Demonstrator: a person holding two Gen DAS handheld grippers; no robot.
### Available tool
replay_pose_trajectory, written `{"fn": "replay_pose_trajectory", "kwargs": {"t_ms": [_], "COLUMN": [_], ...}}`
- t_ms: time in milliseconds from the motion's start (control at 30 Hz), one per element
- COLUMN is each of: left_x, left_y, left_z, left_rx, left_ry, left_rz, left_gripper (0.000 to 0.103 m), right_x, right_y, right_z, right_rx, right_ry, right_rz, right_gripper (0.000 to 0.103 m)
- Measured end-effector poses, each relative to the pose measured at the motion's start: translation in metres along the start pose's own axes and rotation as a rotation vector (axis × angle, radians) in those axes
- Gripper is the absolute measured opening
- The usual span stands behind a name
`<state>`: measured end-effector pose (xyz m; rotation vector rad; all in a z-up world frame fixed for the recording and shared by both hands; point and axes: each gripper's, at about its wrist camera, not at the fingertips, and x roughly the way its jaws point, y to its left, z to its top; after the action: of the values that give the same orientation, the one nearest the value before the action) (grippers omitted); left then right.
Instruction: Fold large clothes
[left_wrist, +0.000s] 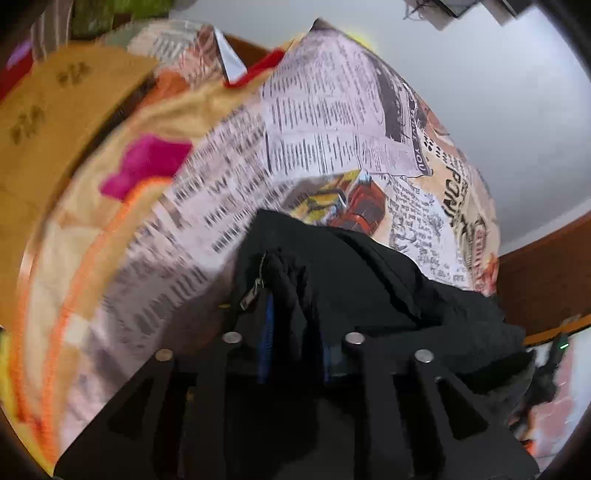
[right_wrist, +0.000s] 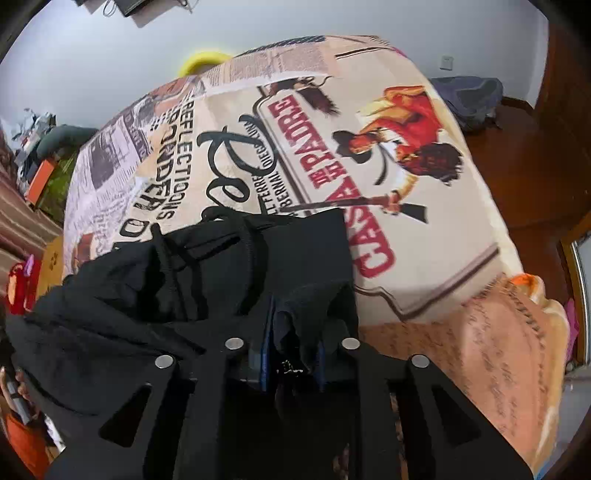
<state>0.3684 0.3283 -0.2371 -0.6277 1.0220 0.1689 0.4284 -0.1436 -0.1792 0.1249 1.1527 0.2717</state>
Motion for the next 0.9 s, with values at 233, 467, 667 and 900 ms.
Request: {"fn": "replay_pose_trajectory", "kwargs": {"t_ms": [233,467,667,900], "left_x": [-0.063,-0.116,-0.112,-0.070], "left_y": [-0.025,-0.070,-0.121,-0.160], "left_z": [-0.003,-0.043,-0.083,-0.105], "left_rx": [0.194,0.314,0.440,0.502], "left_ry": [-0.129,-0.190,-0.149,-0.131], "left_rz": [0.237,0.117,0.038,0.041], "left_gripper": [0.048,0.054,0.055,0.055], "right_x": [-0.054,-0.108,-0.127,-0.090], "right_y": [0.007,0.047,0.103,0.151], "right_z": [-0.008,-0.035,-0.069,-0.085], "right_rx": [-0.063,-0.161,-0.336,-0.473], "right_ry": [-0.080,-0.160,-0.204,-0.135], "right_rz": [-0.095,-0.003,0.062,0.129], "right_gripper": [0.051,0.052,0.055,0.055]}}
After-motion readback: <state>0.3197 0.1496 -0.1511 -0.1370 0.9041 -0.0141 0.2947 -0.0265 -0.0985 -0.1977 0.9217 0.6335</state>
